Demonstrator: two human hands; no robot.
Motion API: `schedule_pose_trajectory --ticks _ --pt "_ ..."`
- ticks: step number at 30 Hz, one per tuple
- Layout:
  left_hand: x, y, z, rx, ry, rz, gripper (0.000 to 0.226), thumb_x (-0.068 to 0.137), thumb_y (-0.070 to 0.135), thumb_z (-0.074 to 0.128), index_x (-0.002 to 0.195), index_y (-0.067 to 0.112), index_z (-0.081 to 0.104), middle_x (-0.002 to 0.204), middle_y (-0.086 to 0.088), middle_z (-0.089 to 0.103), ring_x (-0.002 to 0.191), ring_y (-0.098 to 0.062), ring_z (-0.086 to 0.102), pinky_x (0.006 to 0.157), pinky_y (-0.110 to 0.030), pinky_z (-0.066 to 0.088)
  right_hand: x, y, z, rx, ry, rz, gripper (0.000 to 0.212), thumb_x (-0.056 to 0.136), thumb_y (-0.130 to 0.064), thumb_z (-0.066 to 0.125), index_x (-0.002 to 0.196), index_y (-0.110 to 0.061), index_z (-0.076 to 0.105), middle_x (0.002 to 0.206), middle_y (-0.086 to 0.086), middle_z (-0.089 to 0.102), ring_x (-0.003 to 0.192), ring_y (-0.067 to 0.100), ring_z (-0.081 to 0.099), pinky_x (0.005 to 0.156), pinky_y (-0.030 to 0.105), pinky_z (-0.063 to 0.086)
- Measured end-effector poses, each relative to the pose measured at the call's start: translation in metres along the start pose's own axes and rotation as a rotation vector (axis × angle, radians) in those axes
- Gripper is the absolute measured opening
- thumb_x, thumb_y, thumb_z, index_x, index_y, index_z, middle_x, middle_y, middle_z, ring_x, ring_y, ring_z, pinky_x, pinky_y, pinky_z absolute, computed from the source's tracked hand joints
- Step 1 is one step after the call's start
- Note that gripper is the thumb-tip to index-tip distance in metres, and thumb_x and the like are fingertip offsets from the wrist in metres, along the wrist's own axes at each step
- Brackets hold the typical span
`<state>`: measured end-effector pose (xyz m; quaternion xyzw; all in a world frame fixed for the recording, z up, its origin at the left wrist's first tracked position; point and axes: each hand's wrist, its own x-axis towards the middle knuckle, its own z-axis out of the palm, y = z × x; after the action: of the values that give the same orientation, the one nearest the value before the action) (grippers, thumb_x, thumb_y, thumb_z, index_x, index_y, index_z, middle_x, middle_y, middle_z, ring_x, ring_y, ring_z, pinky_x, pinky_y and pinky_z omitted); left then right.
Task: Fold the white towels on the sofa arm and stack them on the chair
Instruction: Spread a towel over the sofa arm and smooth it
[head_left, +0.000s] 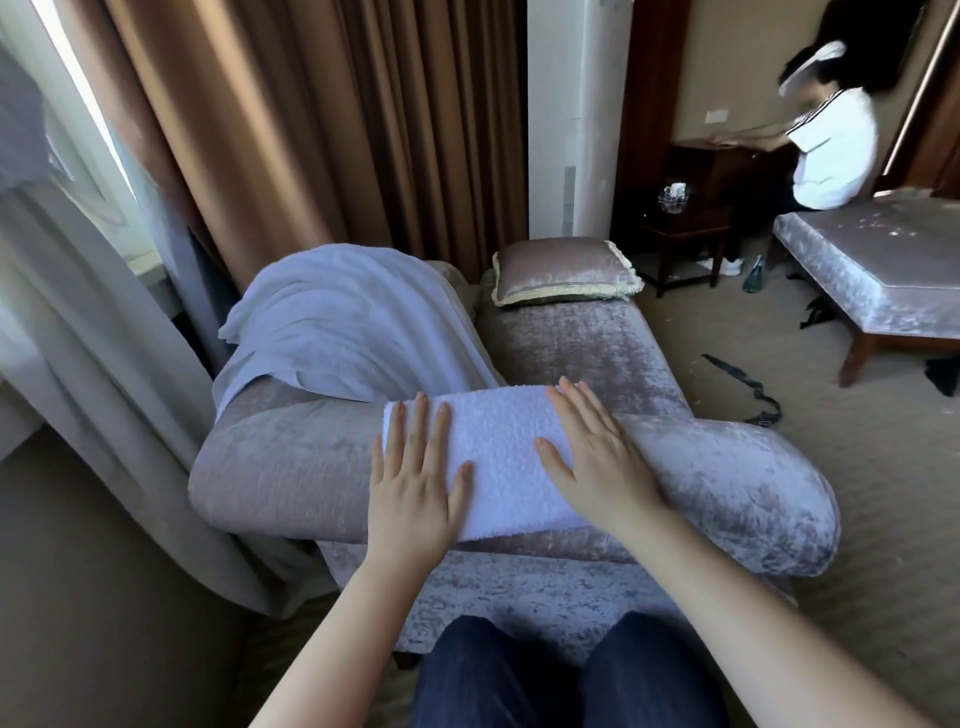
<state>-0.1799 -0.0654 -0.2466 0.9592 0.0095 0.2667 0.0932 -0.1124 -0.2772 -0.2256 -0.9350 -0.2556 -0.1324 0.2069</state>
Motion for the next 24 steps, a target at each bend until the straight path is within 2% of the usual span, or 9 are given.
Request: schedule_pose_trajectory --ticks 3,5,8,11,13,15,20,22,24 --pt "0.001 -0.004 -0.008 -0.133 0.010 0.048 0.065 0.102 0.053 0.016 0.152 0.014 0.027 0.159 -0.005 0.020 0.150 -0.017 0.004 0.117 -0.041 0.012 0.001 0.000 -0.005 0.059 -0.052 0.003 0.069 0.097 -0.059 0.019 0.156 -0.025 0.008 0.161 -0.014 -0.004 0.147 0.003 -0.012 0.118 0.025 -0.002" --pt "0.003 -0.009 -0.022 -0.391 0.048 0.006 0.055 0.103 0.040 0.033 0.150 0.010 0.031 0.157 0.001 0.020 0.147 -0.003 0.004 0.120 -0.035 0.013 0.004 0.001 -0.013 0.208 -0.119 0.023 0.059 0.102 -0.048 0.027 0.155 -0.026 0.014 0.161 -0.014 -0.002 0.147 0.004 -0.010 0.121 0.031 0.000" --pt "0.008 -0.021 -0.047 -0.531 0.083 -0.274 0.061 0.096 0.019 0.058 0.150 0.010 0.030 0.154 -0.006 0.032 0.140 -0.018 0.032 0.111 -0.029 0.027 0.015 0.007 -0.031 0.471 -0.144 0.116 0.057 0.099 -0.038 0.047 0.152 -0.027 0.027 0.161 -0.010 0.011 0.148 0.012 0.011 0.119 0.035 0.018" --pt "0.026 -0.038 -0.066 -0.503 -0.193 -0.514 0.061 0.089 0.032 0.068 0.140 0.009 0.045 0.127 -0.009 0.058 0.098 -0.015 0.059 0.081 -0.027 0.046 0.030 0.015 -0.051 0.591 -0.261 0.310 0.084 0.087 -0.043 0.067 0.154 -0.026 0.018 0.157 -0.001 0.026 0.142 0.020 0.031 0.104 0.034 0.035" --pt "0.041 -0.046 -0.073 -0.563 -0.356 -0.548 0.044 0.088 0.032 0.069 0.121 0.004 0.061 0.109 -0.007 0.067 0.085 -0.017 0.065 0.078 -0.034 0.054 0.040 0.022 -0.061 0.615 -0.352 0.385 0.088 0.084 -0.042 0.071 0.153 -0.023 0.020 0.152 0.005 0.034 0.133 0.022 0.042 0.095 0.031 0.040" --pt "0.053 -0.051 -0.078 -0.635 -0.428 -0.565 0.035 0.088 0.028 0.069 0.106 -0.002 0.068 0.097 -0.014 0.071 0.086 -0.025 0.068 0.088 -0.040 0.056 0.046 0.026 -0.066 0.621 -0.377 0.426 0.084 0.083 -0.038 0.074 0.151 -0.021 0.028 0.146 0.006 0.041 0.128 0.022 0.046 0.096 0.032 0.041" --pt "0.074 -0.051 -0.087 -0.794 -0.611 -0.672 0.020 0.082 0.014 0.075 0.093 0.000 0.065 0.087 -0.016 0.062 0.079 -0.023 0.057 0.082 -0.034 0.052 0.045 0.028 -0.074 0.781 -0.342 0.426 0.044 0.084 -0.014 0.073 0.125 -0.012 0.058 0.108 -0.001 0.067 0.098 0.013 0.065 0.085 0.030 0.052" --pt "0.080 -0.048 -0.090 -0.809 -0.625 -0.648 0.026 0.081 0.013 0.076 0.101 0.006 0.062 0.099 -0.009 0.064 0.089 -0.023 0.059 0.084 -0.034 0.048 0.041 0.026 -0.086 0.784 -0.324 0.379 0.028 0.085 -0.009 0.071 0.111 -0.015 0.061 0.099 -0.004 0.067 0.089 0.006 0.064 0.076 0.023 0.052" --pt "0.089 -0.038 -0.099 -0.823 -0.557 -0.581 0.035 0.081 0.016 0.077 0.109 0.013 0.057 0.112 -0.004 0.064 0.104 -0.020 0.060 0.090 -0.035 0.049 0.044 0.026 -0.104 0.750 -0.245 0.322 0.025 0.085 -0.007 0.070 0.106 -0.016 0.060 0.099 -0.004 0.066 0.090 0.005 0.062 0.078 0.025 0.051"
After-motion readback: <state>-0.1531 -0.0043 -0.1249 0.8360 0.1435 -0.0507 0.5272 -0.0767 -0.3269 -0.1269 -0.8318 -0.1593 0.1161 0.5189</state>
